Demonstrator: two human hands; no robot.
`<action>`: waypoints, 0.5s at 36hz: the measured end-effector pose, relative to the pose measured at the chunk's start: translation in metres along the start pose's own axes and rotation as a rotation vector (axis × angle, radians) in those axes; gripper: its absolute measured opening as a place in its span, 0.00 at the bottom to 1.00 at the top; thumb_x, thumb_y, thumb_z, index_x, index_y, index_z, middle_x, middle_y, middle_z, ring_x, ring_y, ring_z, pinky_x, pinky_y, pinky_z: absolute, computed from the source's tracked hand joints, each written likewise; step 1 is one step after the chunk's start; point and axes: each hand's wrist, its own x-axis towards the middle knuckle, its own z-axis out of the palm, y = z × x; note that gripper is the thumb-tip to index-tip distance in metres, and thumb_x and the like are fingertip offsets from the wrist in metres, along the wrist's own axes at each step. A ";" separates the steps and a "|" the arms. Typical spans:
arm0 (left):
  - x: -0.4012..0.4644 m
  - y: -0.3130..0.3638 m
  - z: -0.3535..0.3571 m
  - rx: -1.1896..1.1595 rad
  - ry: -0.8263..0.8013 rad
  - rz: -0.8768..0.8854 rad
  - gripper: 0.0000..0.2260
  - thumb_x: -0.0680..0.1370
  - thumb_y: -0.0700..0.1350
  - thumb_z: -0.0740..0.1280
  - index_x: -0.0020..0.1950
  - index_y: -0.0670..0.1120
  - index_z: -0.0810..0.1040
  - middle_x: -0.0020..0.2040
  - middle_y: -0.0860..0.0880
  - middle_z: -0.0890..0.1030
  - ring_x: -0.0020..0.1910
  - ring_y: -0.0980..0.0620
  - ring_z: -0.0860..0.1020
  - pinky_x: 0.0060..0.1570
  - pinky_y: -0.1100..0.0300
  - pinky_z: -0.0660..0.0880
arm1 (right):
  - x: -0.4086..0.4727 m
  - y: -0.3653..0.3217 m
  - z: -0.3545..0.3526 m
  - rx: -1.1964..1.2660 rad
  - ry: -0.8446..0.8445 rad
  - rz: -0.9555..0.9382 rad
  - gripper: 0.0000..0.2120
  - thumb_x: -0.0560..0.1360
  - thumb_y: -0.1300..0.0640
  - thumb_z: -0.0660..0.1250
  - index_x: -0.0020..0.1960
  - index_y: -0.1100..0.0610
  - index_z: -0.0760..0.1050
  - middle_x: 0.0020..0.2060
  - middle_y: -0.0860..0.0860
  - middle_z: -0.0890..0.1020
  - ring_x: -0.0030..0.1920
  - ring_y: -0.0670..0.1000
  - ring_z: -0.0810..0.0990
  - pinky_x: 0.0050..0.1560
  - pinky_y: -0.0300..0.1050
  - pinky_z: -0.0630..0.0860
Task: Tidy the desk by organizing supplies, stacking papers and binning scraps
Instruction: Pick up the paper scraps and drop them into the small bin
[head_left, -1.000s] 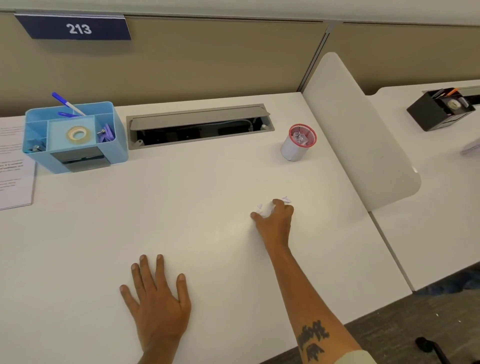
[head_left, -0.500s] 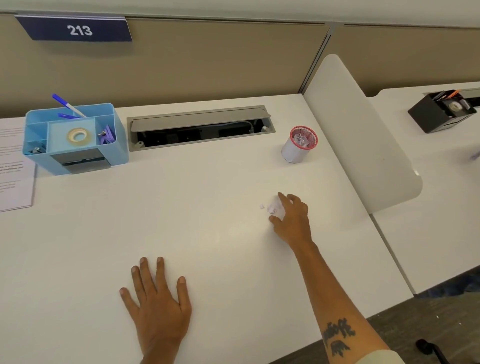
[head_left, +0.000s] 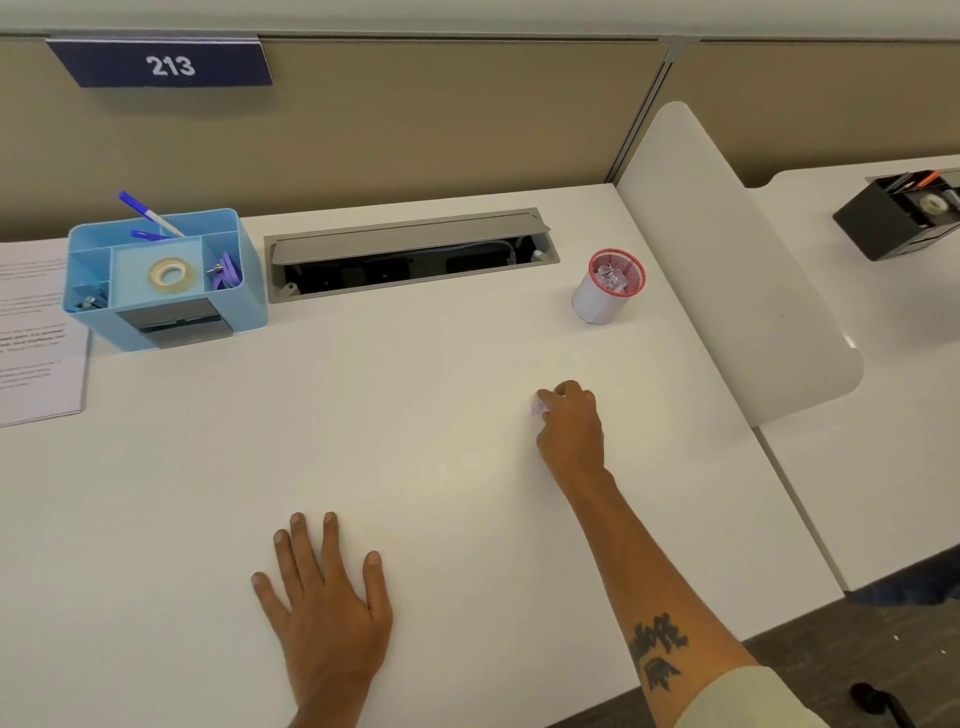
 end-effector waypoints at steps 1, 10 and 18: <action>0.000 0.000 0.000 -0.001 0.002 0.001 0.34 0.84 0.61 0.53 0.87 0.48 0.61 0.90 0.43 0.54 0.89 0.41 0.51 0.85 0.33 0.46 | 0.000 -0.001 -0.001 -0.001 -0.009 -0.003 0.20 0.66 0.75 0.60 0.45 0.55 0.80 0.46 0.51 0.75 0.49 0.56 0.73 0.34 0.49 0.76; 0.000 0.000 -0.001 0.003 0.006 0.003 0.34 0.84 0.61 0.53 0.87 0.47 0.61 0.90 0.43 0.55 0.89 0.41 0.51 0.85 0.33 0.47 | -0.002 -0.018 0.001 -0.109 -0.007 0.033 0.08 0.78 0.55 0.67 0.53 0.58 0.81 0.54 0.54 0.77 0.55 0.58 0.74 0.40 0.46 0.76; 0.000 -0.001 0.001 -0.003 0.007 0.004 0.34 0.84 0.61 0.53 0.88 0.48 0.61 0.90 0.43 0.54 0.89 0.41 0.51 0.85 0.32 0.47 | -0.003 -0.024 0.005 -0.172 -0.015 0.026 0.10 0.72 0.72 0.67 0.45 0.60 0.82 0.44 0.54 0.77 0.44 0.57 0.74 0.31 0.43 0.68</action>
